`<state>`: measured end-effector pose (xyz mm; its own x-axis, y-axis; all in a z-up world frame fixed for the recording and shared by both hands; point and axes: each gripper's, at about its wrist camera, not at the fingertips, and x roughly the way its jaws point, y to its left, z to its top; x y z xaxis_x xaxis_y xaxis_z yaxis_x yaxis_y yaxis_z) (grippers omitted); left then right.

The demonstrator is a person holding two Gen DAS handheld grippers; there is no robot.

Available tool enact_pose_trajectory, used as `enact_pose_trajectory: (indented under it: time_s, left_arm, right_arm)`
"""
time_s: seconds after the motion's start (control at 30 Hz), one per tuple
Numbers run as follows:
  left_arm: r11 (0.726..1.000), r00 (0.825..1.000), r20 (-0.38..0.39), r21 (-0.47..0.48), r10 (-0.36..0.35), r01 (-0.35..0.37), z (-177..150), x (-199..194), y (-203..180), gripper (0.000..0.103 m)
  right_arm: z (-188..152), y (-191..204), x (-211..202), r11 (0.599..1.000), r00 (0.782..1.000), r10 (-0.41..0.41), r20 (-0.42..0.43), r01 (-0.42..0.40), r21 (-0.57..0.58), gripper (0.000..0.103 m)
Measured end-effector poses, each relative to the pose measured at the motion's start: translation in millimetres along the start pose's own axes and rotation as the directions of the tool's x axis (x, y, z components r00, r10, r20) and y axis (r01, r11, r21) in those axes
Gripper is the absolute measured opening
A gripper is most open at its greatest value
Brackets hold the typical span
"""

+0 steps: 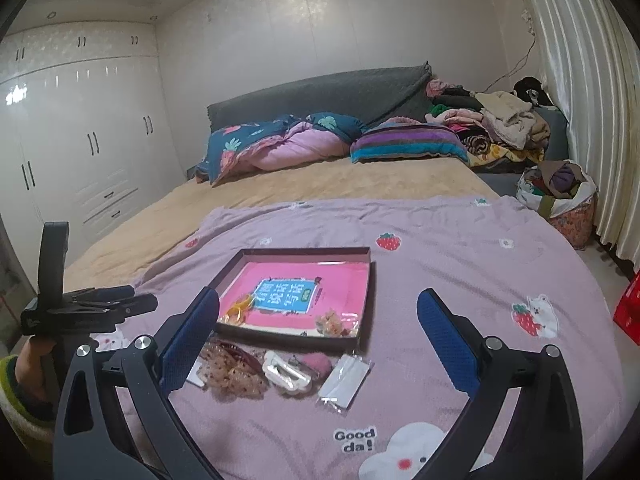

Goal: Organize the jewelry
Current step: 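Lift both open tools up and away from the tray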

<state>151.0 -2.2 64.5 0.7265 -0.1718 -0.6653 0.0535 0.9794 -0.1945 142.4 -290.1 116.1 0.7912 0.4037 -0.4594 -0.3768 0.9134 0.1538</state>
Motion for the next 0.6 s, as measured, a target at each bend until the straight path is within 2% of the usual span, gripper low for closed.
enact_pose_trajectory:
  time_s: [0.6]
  left_arm:
    - [0.999,0.999,-0.051,0.031,-0.012,0.014,-43,-4,-15,0.093]
  right_arm:
    - [-37,11,-10,1.000,0.998,0.003,-0.064,-0.005,-0.024,0.099]
